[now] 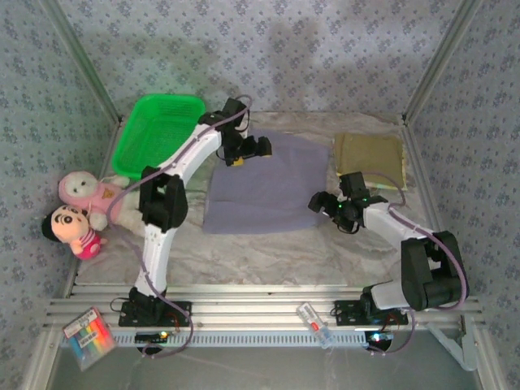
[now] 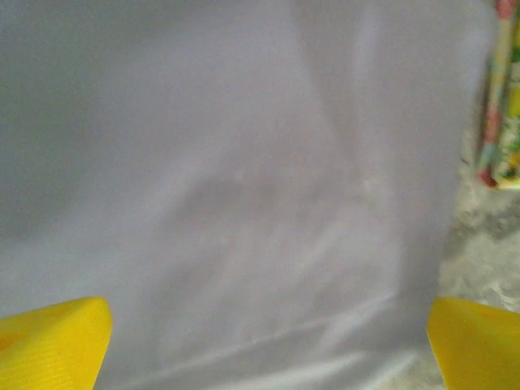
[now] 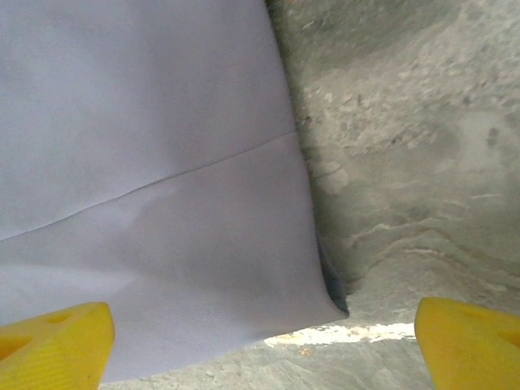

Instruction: Fold and stack the skirts

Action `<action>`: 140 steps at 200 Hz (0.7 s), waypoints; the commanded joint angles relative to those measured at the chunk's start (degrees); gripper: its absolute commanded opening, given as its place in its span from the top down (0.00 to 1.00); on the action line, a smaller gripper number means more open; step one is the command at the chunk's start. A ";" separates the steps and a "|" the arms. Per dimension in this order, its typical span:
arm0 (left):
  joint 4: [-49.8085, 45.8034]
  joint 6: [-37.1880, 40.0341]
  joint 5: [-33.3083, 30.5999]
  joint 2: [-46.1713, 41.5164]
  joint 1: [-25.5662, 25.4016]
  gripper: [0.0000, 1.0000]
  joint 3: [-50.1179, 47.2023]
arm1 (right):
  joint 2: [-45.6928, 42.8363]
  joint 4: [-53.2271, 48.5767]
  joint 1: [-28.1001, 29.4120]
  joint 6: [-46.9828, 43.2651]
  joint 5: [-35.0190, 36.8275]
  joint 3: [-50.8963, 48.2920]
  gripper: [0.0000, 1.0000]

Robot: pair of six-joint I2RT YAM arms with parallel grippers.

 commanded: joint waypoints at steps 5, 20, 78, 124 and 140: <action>10.29 -5.84 -0.02 -10.58 1.24 0.01 -15.24 | 1.35 3.79 -0.16 0.26 -2.78 -1.10 0.04; 15.03 -8.82 0.72 -14.74 1.33 0.00 -23.29 | 2.72 5.69 0.14 0.39 -3.96 -1.05 0.04; 25.80 -19.25 1.30 -19.53 2.33 0.00 -47.00 | 4.36 10.46 1.24 1.07 -17.32 3.77 0.13; 24.42 -18.05 -0.39 -19.76 5.16 0.00 -52.38 | -7.46 7.24 -2.93 5.85 -20.55 1.53 0.18; 22.78 -15.91 0.09 -21.83 5.82 0.00 -52.60 | -10.17 1.69 -4.00 5.35 -14.95 0.72 0.18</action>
